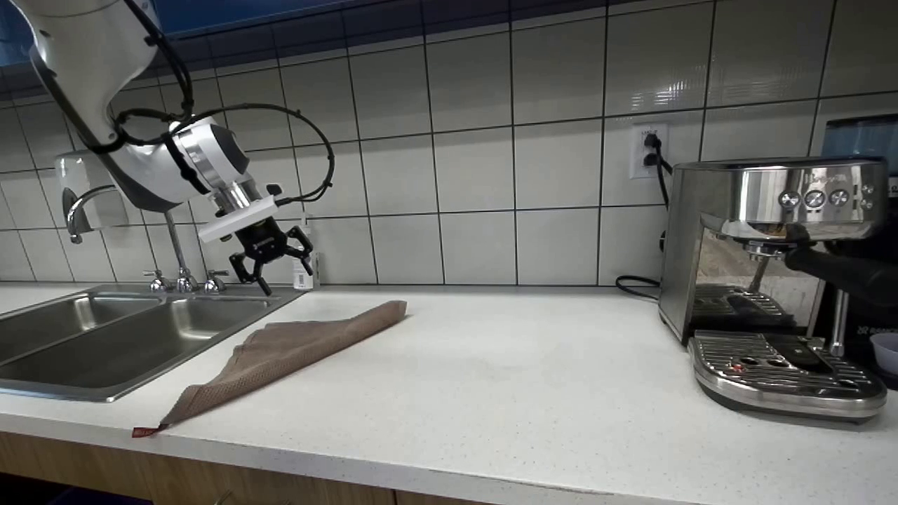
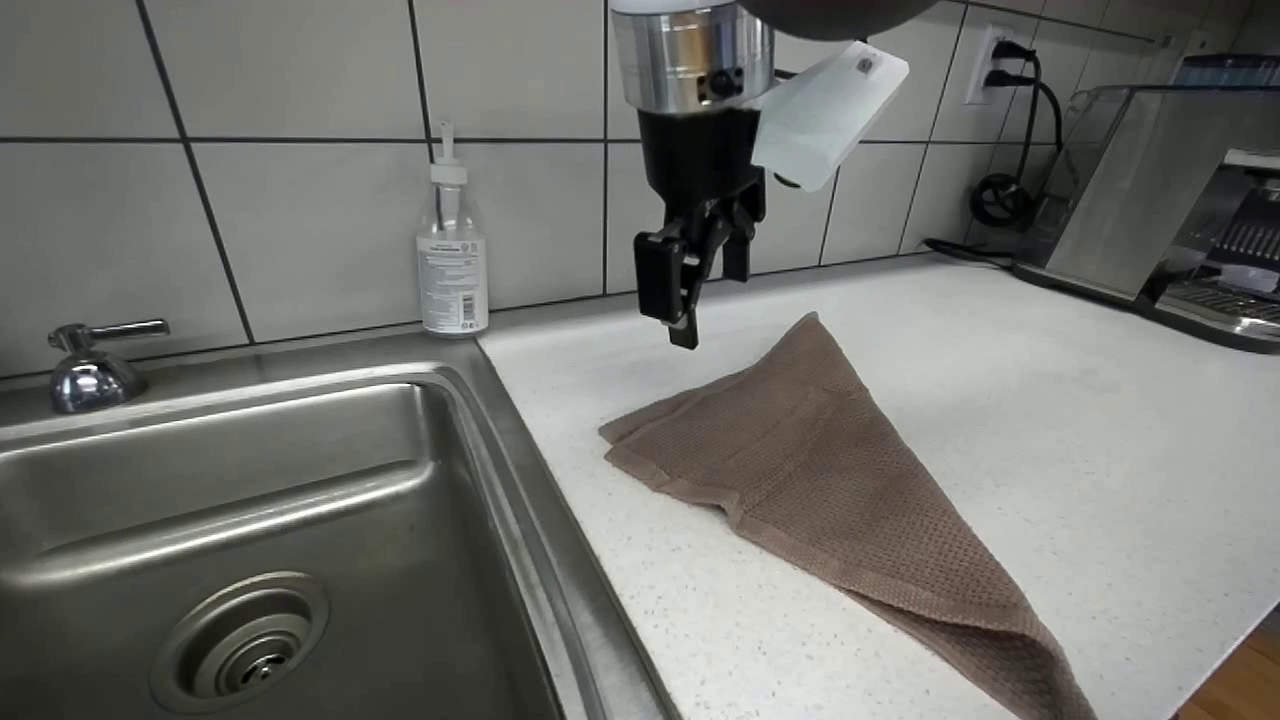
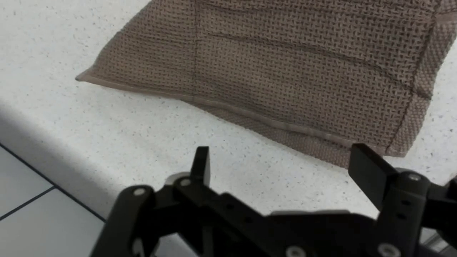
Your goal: Fold the brown towel twice
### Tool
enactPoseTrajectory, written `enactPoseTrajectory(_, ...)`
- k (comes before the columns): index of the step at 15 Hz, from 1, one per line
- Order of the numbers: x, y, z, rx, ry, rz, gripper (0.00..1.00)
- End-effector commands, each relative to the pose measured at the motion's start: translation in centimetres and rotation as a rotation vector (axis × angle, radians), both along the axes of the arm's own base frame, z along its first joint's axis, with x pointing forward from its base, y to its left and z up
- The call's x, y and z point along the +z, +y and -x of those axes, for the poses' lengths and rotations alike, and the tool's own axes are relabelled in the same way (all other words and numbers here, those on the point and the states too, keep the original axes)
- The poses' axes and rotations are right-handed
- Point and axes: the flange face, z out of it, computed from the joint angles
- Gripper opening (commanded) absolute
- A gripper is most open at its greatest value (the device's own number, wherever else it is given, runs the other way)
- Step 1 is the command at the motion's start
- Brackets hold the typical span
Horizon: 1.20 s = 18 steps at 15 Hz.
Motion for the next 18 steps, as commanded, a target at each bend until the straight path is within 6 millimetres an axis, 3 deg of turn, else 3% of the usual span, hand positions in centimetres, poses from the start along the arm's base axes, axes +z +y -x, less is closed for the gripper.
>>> enactPoseTrajectory(1, 1.1, -2.5, 0.1, -0.029, 0.011, -0.021, 1.00)
enactPoseTrajectory(18, 2.7, -12.5, -1.0, -0.308, 0.059, -0.161, 1.00)
